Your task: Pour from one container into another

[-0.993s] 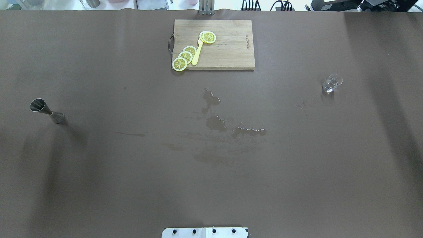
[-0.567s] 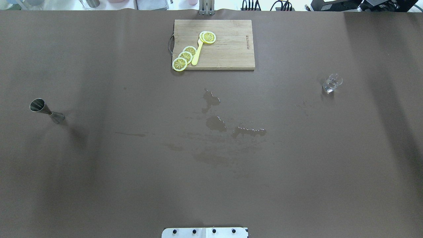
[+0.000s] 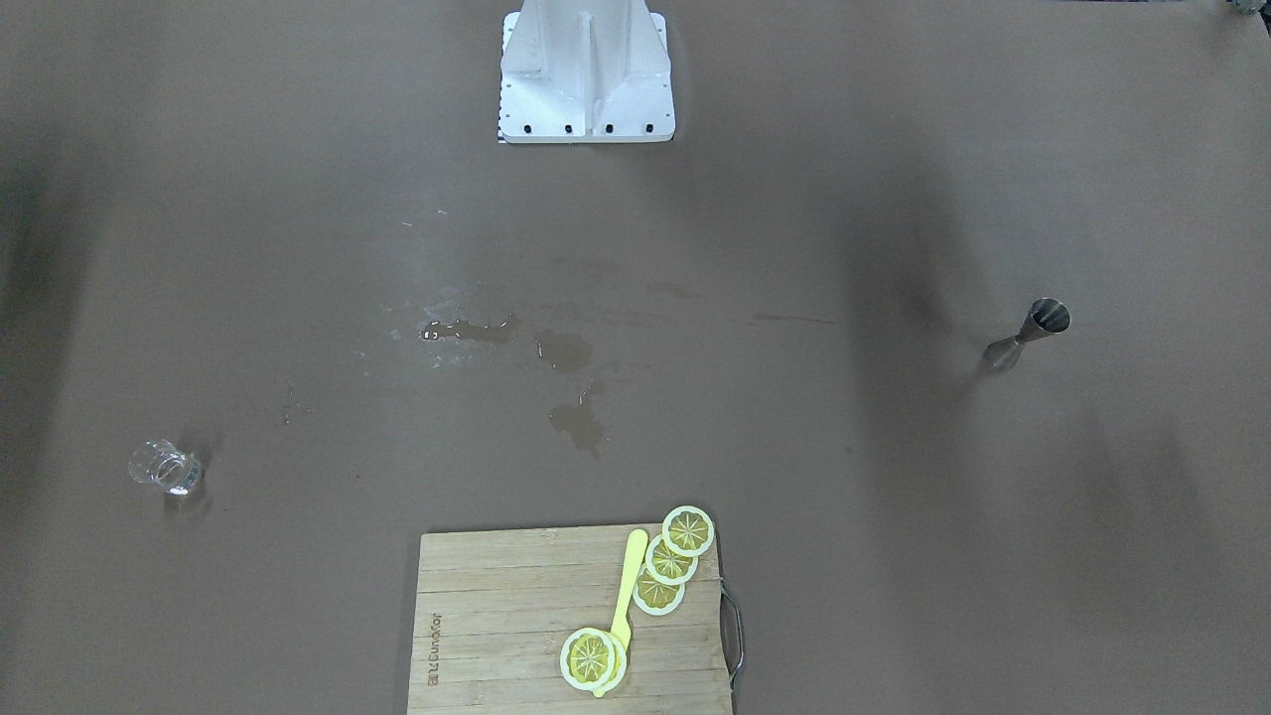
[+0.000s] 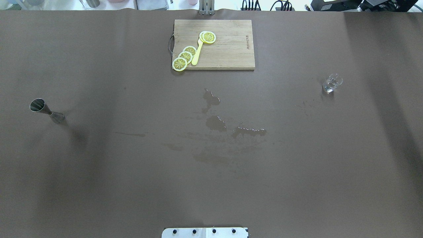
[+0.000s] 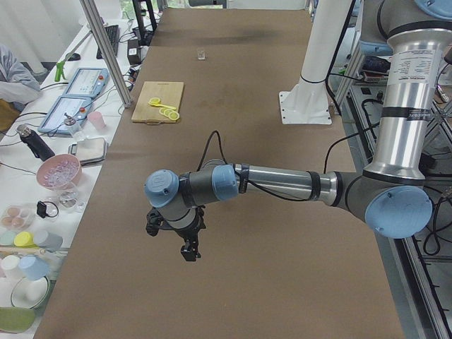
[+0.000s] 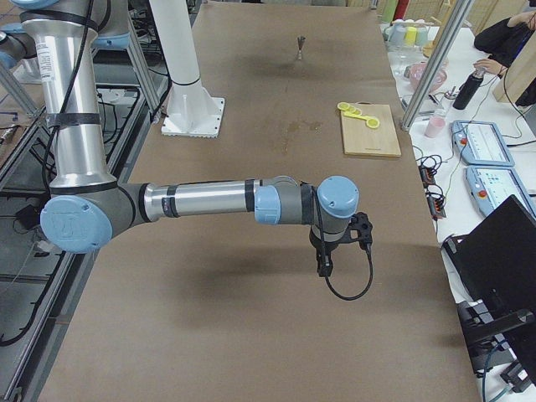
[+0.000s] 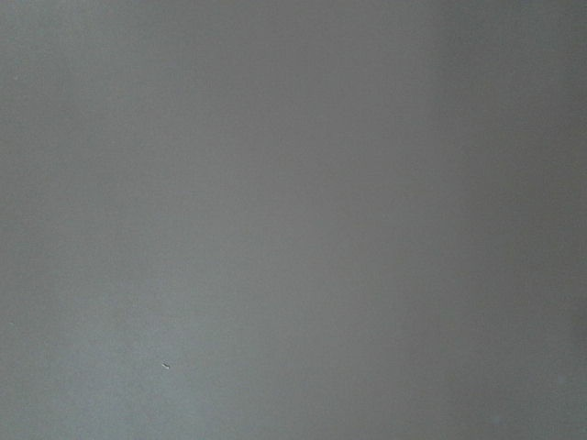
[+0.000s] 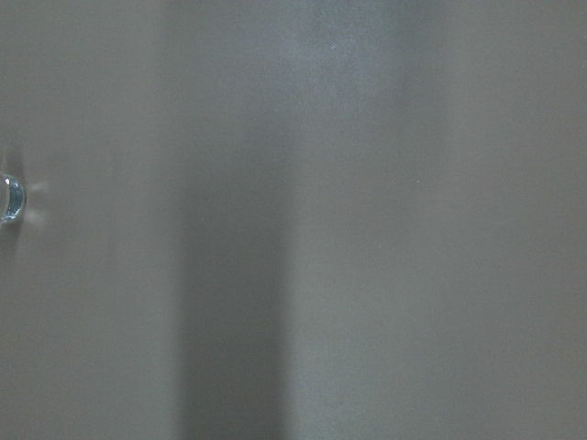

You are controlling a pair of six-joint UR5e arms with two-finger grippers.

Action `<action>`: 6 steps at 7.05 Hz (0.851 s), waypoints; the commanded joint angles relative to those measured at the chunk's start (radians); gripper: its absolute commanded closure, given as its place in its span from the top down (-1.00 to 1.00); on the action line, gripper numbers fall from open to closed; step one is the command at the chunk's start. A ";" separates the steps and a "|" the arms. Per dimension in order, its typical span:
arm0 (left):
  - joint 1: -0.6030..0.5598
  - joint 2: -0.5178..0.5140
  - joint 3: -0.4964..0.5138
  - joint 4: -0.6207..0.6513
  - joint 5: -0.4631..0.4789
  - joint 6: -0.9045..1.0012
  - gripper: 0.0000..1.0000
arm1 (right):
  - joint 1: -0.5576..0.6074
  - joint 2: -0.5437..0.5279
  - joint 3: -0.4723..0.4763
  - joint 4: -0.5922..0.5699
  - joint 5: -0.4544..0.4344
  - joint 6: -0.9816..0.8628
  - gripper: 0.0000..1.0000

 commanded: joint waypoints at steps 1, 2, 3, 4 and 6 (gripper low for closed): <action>-0.007 -0.002 -0.006 -0.001 0.001 -0.068 0.97 | 0.000 0.002 -0.002 0.000 0.000 0.000 1.00; -0.010 -0.003 -0.006 -0.001 0.001 -0.065 0.97 | 0.000 0.002 -0.004 0.000 0.002 0.000 1.00; -0.031 -0.003 -0.009 -0.001 0.001 -0.068 0.97 | 0.000 0.002 -0.004 -0.002 0.002 0.000 1.00; -0.092 0.004 -0.034 -0.001 0.001 -0.067 0.97 | 0.000 0.001 -0.004 -0.002 0.002 0.000 1.00; -0.123 0.011 -0.037 0.001 0.001 -0.067 0.97 | 0.000 0.001 -0.004 -0.002 0.002 0.000 1.00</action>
